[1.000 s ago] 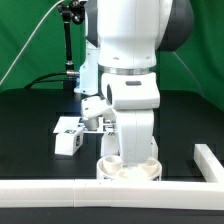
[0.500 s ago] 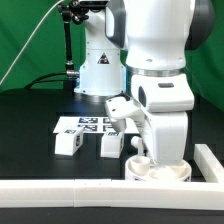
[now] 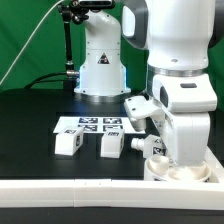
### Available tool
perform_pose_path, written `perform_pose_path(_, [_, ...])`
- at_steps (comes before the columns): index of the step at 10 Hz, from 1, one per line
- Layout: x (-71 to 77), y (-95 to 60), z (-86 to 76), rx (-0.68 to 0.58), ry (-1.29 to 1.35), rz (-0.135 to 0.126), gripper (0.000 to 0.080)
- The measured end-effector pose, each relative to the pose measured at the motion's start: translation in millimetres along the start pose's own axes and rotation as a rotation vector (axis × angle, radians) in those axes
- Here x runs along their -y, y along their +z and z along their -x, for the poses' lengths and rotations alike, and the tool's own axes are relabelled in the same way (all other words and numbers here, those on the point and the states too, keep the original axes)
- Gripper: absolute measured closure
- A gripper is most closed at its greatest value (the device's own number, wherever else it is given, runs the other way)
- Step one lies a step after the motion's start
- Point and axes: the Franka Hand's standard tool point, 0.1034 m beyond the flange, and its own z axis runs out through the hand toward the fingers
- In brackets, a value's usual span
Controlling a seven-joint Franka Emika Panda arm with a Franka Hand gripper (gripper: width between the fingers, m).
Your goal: Assemble stool
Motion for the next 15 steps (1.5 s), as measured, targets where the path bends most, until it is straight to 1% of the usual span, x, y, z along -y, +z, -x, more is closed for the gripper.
perform_pose_path(2, [0.1, 0.0, 0.0, 0.000, 0.005, 0.000, 0.0767])
perform_pose_path(3, [0.3, 0.4, 0.3, 0.000, 0.006, -0.001, 0.0687])
perform_pose_path(4, [0.2, 0.4, 0.6, 0.000, 0.006, 0.000, 0.0687])
perform_pose_path(6, [1.3, -4.6, -0.2, 0.000, 0.025, 0.010, 0.0411])
perform_pose_path(7, [2.7, -10.6, 0.5, 0.002, 0.035, 0.014, 0.0411])
perform_pose_path(8, [3.3, -21.0, 1.8, 0.005, 0.043, 0.025, 0.0223])
perform_pose_path(9, [5.3, -30.6, 2.8, 0.008, 0.054, 0.036, 0.0172])
perform_pose_path(10, [7.0, -39.1, 5.7, 0.010, 0.057, 0.044, 0.0172])
perform_pose_path(11, [10.2, -49.7, 10.0, 0.014, 0.069, 0.056, 0.0154])
perform_pose_path(12, [18.0, -59.0, 13.6, 0.018, 0.101, 0.065, 0.0151])
perform_pose_path(13, [27.0, -65.8, 13.4, 0.013, 0.157, 0.094, 0.0151])
perform_pose_path(14, [37.9, -67.2, 9.7, 0.000, 0.216, 0.134, 0.0151])
perform_pose_path(15, [40.8, -64.4, 11.8, 0.006, 0.203, 0.116, 0.0151])
